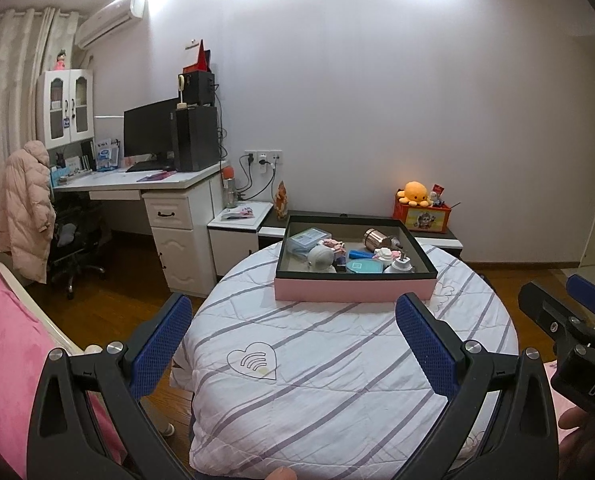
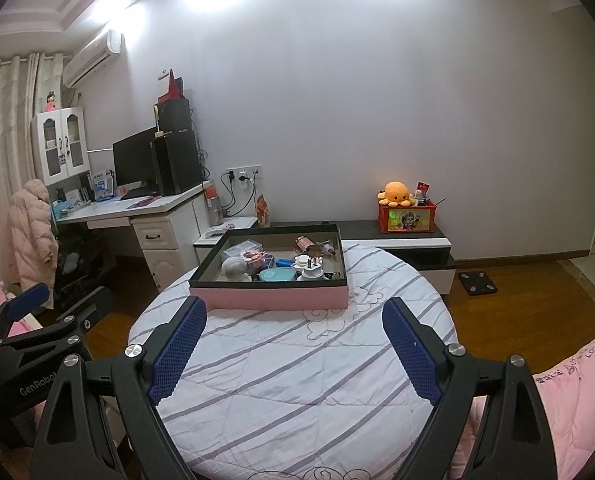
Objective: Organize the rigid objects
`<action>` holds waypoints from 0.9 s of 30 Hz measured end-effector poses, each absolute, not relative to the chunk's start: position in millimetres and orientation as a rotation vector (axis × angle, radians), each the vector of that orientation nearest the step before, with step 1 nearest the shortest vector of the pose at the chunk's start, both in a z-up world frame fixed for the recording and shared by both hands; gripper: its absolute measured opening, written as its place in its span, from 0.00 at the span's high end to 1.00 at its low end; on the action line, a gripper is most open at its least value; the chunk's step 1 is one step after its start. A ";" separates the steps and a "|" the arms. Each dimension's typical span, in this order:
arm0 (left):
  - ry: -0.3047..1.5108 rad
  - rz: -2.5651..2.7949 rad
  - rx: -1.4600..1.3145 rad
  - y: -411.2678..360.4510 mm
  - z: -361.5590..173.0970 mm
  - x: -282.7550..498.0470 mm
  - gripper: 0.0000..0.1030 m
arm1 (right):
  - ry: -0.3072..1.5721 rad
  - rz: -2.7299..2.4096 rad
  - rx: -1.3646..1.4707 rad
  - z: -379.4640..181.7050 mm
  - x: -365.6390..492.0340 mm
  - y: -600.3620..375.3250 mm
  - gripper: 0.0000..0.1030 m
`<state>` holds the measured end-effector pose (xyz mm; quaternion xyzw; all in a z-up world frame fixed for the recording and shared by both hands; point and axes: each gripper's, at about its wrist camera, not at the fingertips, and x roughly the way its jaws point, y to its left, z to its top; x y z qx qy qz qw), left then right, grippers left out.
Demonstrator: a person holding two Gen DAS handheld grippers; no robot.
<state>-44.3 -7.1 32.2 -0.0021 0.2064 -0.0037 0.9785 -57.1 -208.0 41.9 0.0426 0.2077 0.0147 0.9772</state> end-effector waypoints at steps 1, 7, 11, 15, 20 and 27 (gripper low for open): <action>0.416 -0.009 -0.006 -6.2 31.9 -44.1 0.00 | 0.418 0.030 0.085 41.7 -57.0 -207.9 0.12; 0.417 -0.008 -0.005 -7.0 32.1 -44.2 0.00 | 0.416 0.027 0.087 41.7 -58.3 -206.1 0.12; 0.419 0.000 -0.004 -6.0 30.8 -43.6 0.00 | 0.416 0.026 0.086 41.9 -58.8 -205.4 0.12; 0.417 -0.001 -0.010 -4.6 29.5 -42.9 0.00 | 0.418 0.022 0.088 42.2 -59.9 -203.9 0.12; 0.426 -0.008 -0.010 -4.4 28.1 -41.3 0.00 | 0.420 0.023 0.087 41.6 -60.2 -203.2 0.12; 0.441 -0.043 -0.025 -4.1 27.4 -38.5 0.00 | 0.427 0.028 0.087 40.8 -54.9 -203.9 0.12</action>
